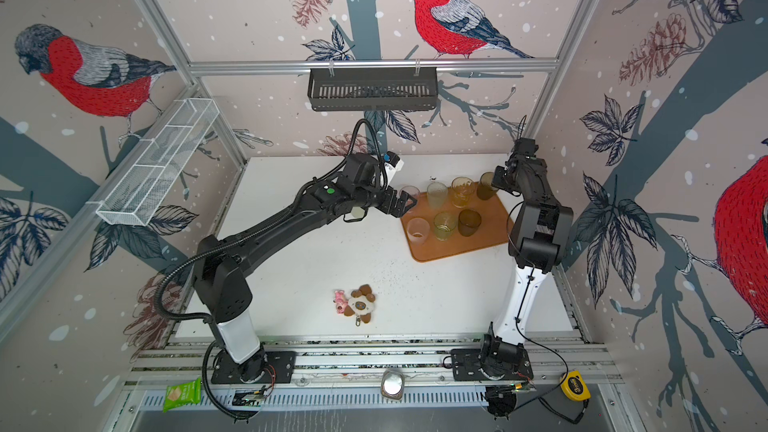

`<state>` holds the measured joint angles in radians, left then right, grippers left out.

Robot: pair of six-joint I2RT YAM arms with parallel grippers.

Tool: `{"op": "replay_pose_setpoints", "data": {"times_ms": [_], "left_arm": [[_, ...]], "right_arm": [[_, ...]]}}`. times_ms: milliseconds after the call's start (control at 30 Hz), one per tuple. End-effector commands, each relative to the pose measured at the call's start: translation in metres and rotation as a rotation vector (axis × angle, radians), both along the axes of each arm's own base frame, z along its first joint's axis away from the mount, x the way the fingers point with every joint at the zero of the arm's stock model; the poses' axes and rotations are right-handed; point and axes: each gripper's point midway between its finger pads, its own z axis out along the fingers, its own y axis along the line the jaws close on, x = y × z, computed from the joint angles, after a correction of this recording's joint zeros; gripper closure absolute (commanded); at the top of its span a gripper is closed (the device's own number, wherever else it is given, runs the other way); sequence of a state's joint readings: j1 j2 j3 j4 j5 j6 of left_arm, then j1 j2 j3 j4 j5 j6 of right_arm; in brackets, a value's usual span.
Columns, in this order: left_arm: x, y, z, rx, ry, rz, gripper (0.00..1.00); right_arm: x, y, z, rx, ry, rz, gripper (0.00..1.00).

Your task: Place the glasses into the tray

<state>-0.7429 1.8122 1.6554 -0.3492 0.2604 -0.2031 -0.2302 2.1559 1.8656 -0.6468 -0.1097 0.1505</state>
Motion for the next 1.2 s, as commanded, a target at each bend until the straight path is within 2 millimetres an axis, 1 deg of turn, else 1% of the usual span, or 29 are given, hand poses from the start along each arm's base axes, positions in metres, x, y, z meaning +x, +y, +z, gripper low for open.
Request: {"op": "replay_pose_setpoints", "data": {"times_ms": [0, 233, 600, 867, 1167], "left_arm": [[-0.0008, -0.0006, 0.0080, -0.014, -0.023, -0.003, 0.02], [-0.0014, -0.0008, 0.0088, -0.016, -0.025, -0.002, 0.02], [-0.0039, -0.0007, 0.0089, -0.014, -0.027, -0.003, 0.02], [-0.0058, -0.0001, 0.0096, -0.015, -0.030, -0.002, 0.02], [-0.0086, 0.0003, 0.0099, -0.012, -0.031, -0.002, 0.02]], "right_arm": [[0.0003, -0.0011, 0.0017, -0.013, 0.001, 0.004, 0.98], [-0.0020, 0.0001, 0.0046, -0.017, 0.003, 0.007, 0.98], [-0.0046, 0.0006, -0.0004, -0.013, 0.017, 0.010, 0.98], [-0.0048, 0.0008, 0.0002, -0.013, 0.017, 0.008, 0.94], [-0.0043, 0.0015, 0.0008, -0.013, 0.015, 0.009, 0.92]]}}
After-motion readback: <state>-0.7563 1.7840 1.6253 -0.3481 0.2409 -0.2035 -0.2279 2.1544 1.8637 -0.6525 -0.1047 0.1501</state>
